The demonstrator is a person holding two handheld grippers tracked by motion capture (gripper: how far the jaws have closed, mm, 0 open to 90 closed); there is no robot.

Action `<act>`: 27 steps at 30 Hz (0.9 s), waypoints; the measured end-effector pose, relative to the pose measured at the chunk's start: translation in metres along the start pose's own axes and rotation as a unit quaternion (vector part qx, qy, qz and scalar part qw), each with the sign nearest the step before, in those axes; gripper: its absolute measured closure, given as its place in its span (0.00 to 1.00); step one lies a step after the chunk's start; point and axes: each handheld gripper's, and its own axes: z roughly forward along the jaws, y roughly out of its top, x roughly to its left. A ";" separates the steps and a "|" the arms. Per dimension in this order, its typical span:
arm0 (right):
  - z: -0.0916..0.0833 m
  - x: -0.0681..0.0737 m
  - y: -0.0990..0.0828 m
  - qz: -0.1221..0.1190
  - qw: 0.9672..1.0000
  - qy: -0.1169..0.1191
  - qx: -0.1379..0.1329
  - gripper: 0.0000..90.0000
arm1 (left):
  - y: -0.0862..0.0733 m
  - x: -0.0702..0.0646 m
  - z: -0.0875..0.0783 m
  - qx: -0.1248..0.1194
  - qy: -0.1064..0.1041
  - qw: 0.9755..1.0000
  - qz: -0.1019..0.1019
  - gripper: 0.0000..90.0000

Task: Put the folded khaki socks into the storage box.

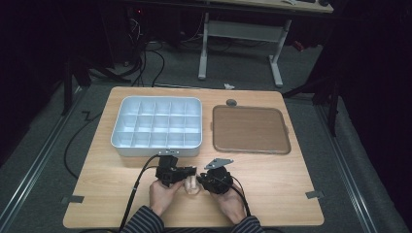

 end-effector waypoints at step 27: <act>-0.002 0.000 0.000 -0.003 1.000 -0.002 0.001 0.83 | -0.002 0.000 -0.007 -0.005 -0.036 0.998 0.046 0.71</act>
